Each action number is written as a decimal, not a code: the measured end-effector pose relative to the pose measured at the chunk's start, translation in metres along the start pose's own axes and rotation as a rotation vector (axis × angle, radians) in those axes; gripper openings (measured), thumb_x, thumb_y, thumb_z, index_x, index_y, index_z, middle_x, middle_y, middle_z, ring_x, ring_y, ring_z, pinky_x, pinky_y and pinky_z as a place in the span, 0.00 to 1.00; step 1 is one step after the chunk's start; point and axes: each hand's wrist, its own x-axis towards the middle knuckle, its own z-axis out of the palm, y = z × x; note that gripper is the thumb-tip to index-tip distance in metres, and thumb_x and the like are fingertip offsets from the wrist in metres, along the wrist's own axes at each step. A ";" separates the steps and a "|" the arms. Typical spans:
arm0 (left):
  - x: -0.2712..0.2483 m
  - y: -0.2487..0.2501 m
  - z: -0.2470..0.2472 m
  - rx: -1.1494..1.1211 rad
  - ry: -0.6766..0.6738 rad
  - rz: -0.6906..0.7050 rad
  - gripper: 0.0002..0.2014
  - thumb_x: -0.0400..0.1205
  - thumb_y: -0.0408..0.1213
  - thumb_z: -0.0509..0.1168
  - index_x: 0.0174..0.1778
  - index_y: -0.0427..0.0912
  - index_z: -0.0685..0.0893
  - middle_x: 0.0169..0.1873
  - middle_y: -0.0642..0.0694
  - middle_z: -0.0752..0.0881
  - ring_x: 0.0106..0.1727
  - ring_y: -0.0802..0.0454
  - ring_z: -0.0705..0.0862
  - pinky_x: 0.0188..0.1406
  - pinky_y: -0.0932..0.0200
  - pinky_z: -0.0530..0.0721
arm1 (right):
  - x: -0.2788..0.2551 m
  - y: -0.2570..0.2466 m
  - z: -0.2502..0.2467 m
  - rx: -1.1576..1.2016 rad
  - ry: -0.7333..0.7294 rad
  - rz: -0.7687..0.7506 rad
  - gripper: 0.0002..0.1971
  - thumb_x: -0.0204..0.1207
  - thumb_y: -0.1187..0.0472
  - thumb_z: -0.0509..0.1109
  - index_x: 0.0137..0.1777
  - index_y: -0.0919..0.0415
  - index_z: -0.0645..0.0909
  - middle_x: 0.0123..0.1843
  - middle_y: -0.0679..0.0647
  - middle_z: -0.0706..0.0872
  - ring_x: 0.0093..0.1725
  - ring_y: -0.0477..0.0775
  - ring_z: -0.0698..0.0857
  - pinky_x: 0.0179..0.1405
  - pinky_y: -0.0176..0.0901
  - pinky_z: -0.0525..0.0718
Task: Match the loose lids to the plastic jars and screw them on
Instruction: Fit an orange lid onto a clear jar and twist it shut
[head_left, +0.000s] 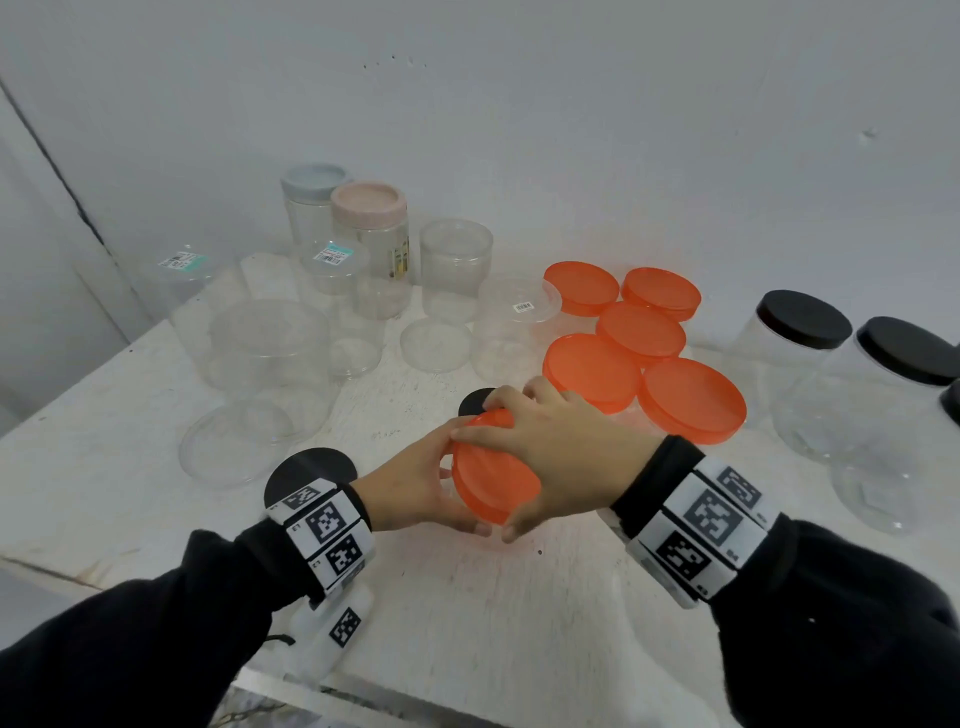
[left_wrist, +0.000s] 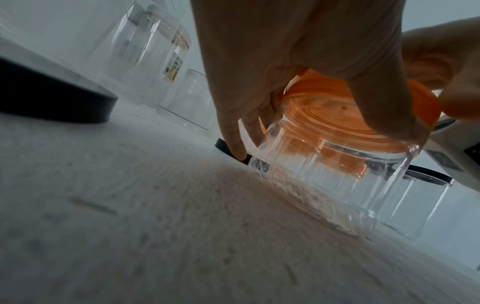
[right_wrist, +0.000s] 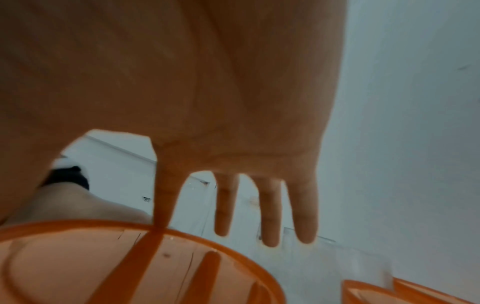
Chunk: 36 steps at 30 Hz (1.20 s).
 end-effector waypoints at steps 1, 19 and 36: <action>0.000 0.000 0.000 0.001 -0.003 0.000 0.46 0.62 0.31 0.82 0.69 0.58 0.63 0.64 0.58 0.75 0.63 0.64 0.77 0.53 0.76 0.76 | 0.000 0.003 -0.001 0.030 -0.040 -0.022 0.49 0.62 0.35 0.75 0.79 0.35 0.51 0.80 0.51 0.54 0.75 0.61 0.58 0.70 0.56 0.69; -0.003 0.004 0.002 0.051 0.025 0.051 0.48 0.47 0.52 0.81 0.65 0.63 0.69 0.60 0.61 0.80 0.60 0.69 0.79 0.53 0.72 0.79 | -0.002 0.012 0.029 0.203 0.147 0.027 0.49 0.51 0.24 0.57 0.73 0.48 0.72 0.67 0.55 0.76 0.53 0.61 0.81 0.47 0.54 0.84; 0.018 0.016 0.006 0.109 -0.068 0.065 0.38 0.59 0.48 0.81 0.64 0.62 0.73 0.58 0.57 0.75 0.62 0.65 0.77 0.63 0.62 0.78 | -0.036 0.023 0.044 0.291 0.233 0.084 0.41 0.59 0.39 0.72 0.74 0.53 0.73 0.73 0.55 0.68 0.68 0.56 0.66 0.62 0.42 0.68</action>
